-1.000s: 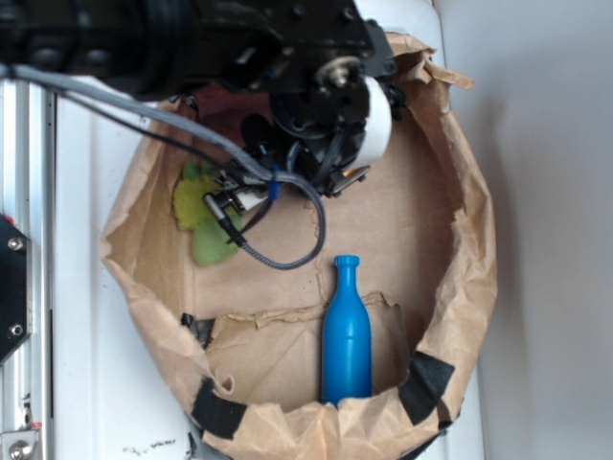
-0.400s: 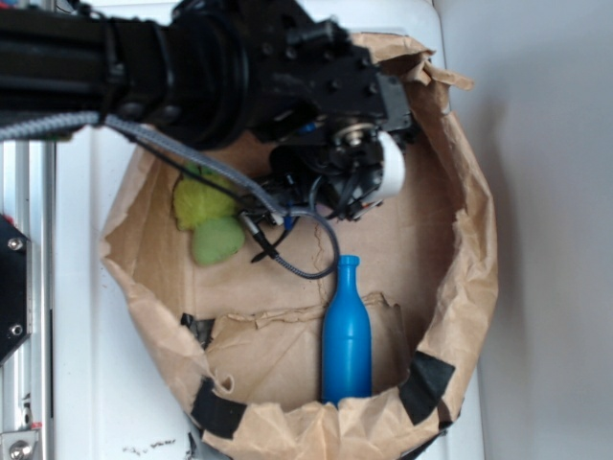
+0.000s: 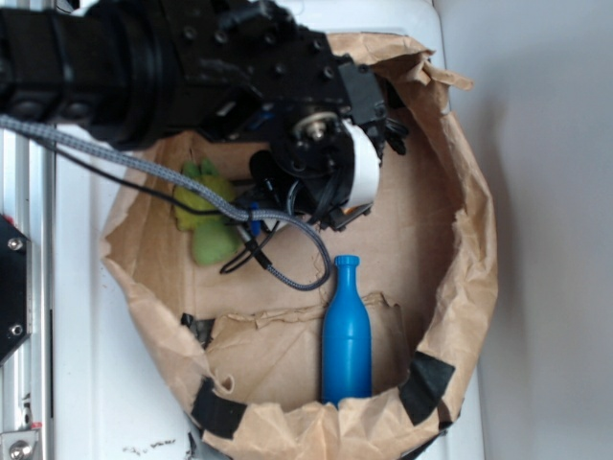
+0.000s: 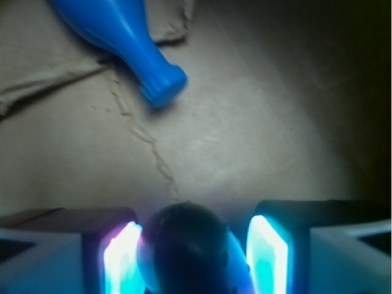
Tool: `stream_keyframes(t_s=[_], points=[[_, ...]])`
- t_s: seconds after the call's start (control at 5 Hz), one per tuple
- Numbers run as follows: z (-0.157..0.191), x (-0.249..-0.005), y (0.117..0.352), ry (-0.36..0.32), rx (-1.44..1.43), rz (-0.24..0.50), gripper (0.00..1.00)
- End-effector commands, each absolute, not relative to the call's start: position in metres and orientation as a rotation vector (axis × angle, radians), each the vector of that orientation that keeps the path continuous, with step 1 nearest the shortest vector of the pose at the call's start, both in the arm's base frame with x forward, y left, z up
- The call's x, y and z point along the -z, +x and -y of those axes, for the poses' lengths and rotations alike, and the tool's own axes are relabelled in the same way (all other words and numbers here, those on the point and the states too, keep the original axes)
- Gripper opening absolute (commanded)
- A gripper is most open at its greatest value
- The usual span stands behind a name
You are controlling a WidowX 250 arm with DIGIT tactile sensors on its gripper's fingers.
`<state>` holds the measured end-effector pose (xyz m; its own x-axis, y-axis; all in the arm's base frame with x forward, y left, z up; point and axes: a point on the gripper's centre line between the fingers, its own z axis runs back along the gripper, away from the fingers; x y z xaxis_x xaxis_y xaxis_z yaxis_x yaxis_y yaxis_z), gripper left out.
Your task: Grab the plastic pickle.
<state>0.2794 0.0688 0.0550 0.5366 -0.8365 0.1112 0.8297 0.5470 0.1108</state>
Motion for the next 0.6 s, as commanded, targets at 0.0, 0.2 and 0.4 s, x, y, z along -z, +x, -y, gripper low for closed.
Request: stream_keyframes(t_s=[0.0, 0.2, 0.4], points=[[-0.061, -0.128, 0.281, -0.005, 0.902, 0.251, 0.00], [-0.055, -0.140, 0.281, 0.003, 0.764, 0.244, 0.00], [-0.047, -0.146, 0.280, 0.023, 0.517, 0.182, 0.00]])
